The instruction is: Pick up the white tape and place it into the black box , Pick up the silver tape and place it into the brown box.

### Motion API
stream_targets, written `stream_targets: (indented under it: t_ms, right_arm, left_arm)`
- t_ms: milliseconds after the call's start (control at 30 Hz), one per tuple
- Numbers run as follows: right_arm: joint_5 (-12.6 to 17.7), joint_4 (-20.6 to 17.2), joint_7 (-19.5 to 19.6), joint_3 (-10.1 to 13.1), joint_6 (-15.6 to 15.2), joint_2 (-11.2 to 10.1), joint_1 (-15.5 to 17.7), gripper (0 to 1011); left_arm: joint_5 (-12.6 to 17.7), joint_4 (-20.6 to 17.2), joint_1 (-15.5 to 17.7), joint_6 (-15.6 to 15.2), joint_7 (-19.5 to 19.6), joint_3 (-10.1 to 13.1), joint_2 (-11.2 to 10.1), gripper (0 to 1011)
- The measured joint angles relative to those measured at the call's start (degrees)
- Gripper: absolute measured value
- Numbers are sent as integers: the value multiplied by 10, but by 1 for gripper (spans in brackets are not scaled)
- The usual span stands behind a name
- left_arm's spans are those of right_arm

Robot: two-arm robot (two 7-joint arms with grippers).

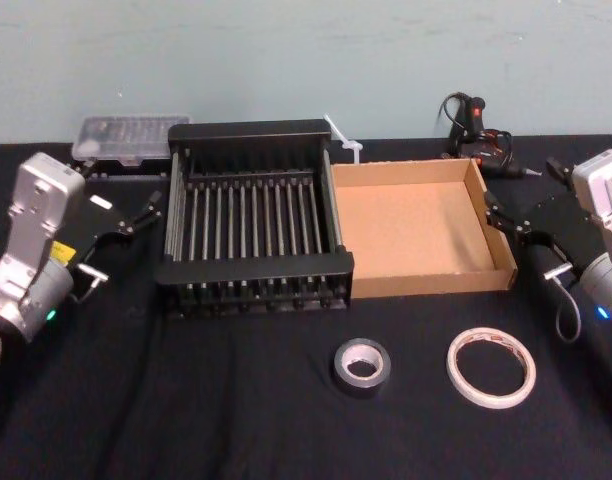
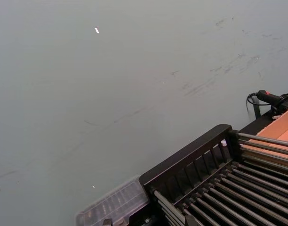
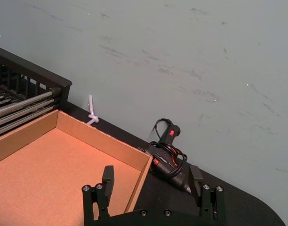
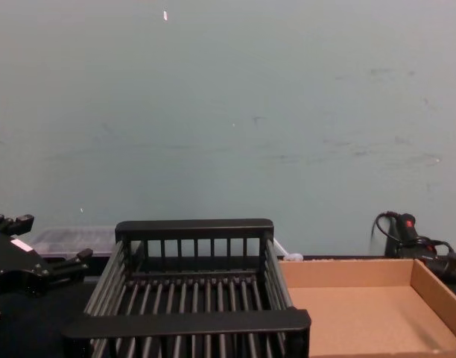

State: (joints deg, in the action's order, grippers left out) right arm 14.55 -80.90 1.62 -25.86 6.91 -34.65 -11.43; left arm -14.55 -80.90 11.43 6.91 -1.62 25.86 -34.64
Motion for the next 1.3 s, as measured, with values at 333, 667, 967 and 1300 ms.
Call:
stream_targets:
  t_ms: [333, 667, 967, 1300]
  right_arm:
    - [0, 0, 0, 0, 0, 0, 0, 1002]
    - [0, 0, 0, 0, 0, 0, 0, 1002]
    - [0, 0, 0, 0, 0, 0, 0, 1002]
    - [2, -11, -8, 6, -6, 0, 5, 1002]
  left_arm:
    - [0, 0, 0, 0, 0, 0, 0, 1001]
    - [0, 0, 0, 0, 0, 0, 0, 1001]
    - [0, 0, 0, 0, 0, 0, 0, 1001]
    - [0, 0, 0, 0, 0, 0, 0, 1001]
